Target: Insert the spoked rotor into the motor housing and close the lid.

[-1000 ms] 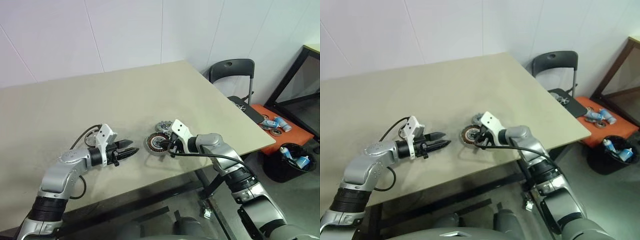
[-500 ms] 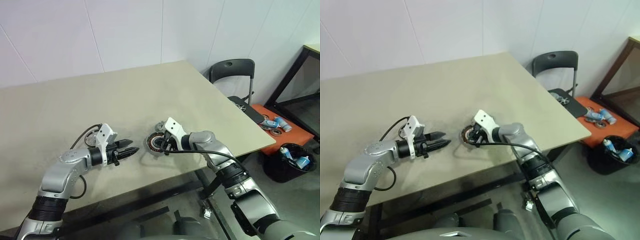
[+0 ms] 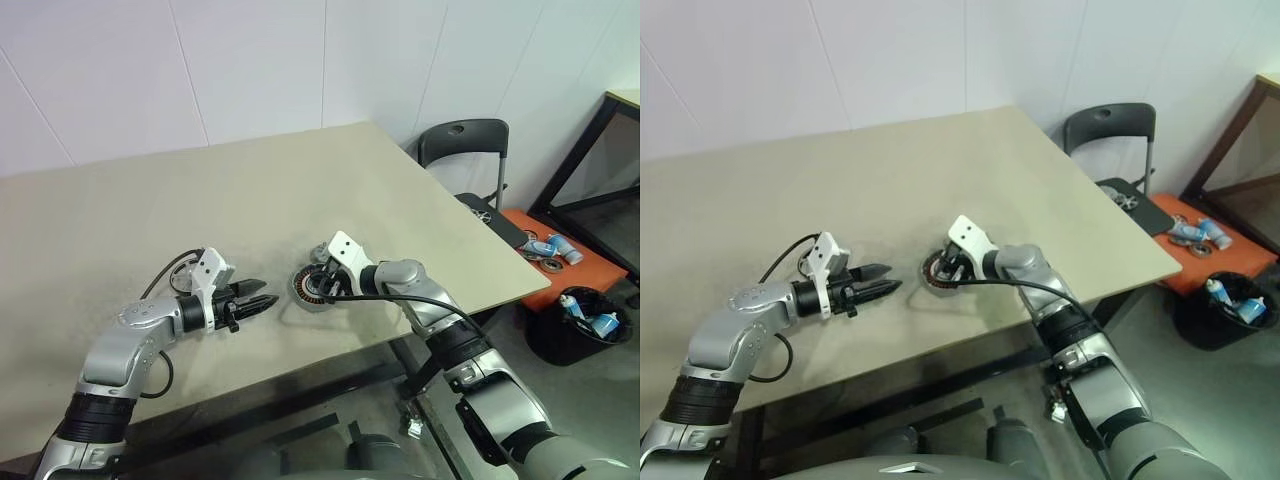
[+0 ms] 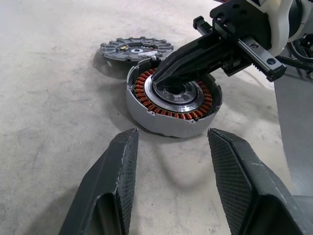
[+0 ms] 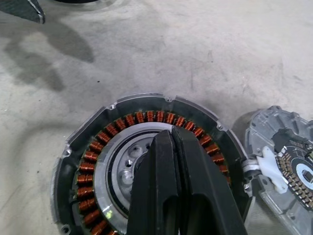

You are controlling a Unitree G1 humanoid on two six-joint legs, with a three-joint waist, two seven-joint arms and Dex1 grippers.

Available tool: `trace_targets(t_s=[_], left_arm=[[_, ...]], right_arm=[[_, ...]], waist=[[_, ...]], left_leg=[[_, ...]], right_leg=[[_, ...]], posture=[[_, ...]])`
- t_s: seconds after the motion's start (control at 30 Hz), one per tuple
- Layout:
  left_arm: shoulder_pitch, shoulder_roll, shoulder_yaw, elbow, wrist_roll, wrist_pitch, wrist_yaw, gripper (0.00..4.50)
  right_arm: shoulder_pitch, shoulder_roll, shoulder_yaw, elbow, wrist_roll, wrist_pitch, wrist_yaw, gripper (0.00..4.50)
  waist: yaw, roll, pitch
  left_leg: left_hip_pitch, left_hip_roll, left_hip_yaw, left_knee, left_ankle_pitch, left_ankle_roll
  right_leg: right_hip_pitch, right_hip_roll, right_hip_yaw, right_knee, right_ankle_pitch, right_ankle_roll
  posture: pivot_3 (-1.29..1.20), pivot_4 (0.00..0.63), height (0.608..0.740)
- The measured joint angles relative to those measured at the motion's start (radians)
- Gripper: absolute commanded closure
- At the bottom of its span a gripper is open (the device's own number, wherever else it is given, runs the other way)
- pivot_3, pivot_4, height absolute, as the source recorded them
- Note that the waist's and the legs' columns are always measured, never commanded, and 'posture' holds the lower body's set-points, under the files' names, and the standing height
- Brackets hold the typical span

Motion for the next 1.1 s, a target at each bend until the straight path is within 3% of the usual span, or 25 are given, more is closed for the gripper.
trace_targets(t_s=[0.37,0.67,0.8,1.1], left_arm=[[0.0,-0.006,-0.018,0.039,0.011,-0.034,-0.008,2.09],[-0.006,-0.01,-0.027,0.037,0.018,-0.026,-0.004,2.09],[-0.016,-0.01,-0.027,0.027,0.017,-0.005,-0.001,2.09],[-0.059,-0.019,-0.027,0.001,0.012,0.03,0.024,2.09]], right_arm=[[-0.004,-0.001,-0.038,0.044,-0.023,-0.034,-0.057,4.47],[0.012,0.031,-0.208,-0.204,0.203,0.216,-0.02,4.47],[0.053,-0.033,-0.114,-0.267,0.136,0.167,-0.013,4.47],[0.101,-0.064,0.009,-0.186,0.005,0.053,-0.031,4.47]], waist=[[-0.001,0.0,0.0],[0.0,0.0,0.0],[0.0,0.0,0.0],[-0.001,0.0,0.0]], left_leg=[[0.0,0.0,0.0,0.0,0.0,0.0],[-0.002,0.001,0.0,0.0,0.0,0.0],[-0.001,0.0,0.0,0.0,0.0,0.0],[-0.001,0.0,0.0,0.0,0.0,0.0]], right_leg=[[0.0,0.0,0.0,0.0,0.0,0.001],[-0.002,0.0,0.0,0.0,0.001,0.002],[-0.001,0.0,0.0,0.0,0.0,0.0],[-0.002,0.001,0.0,0.0,0.001,0.001]], posture=[[0.0,0.0,0.74],[0.0,0.0,0.74],[0.0,0.0,0.74],[0.0,0.0,0.74]])
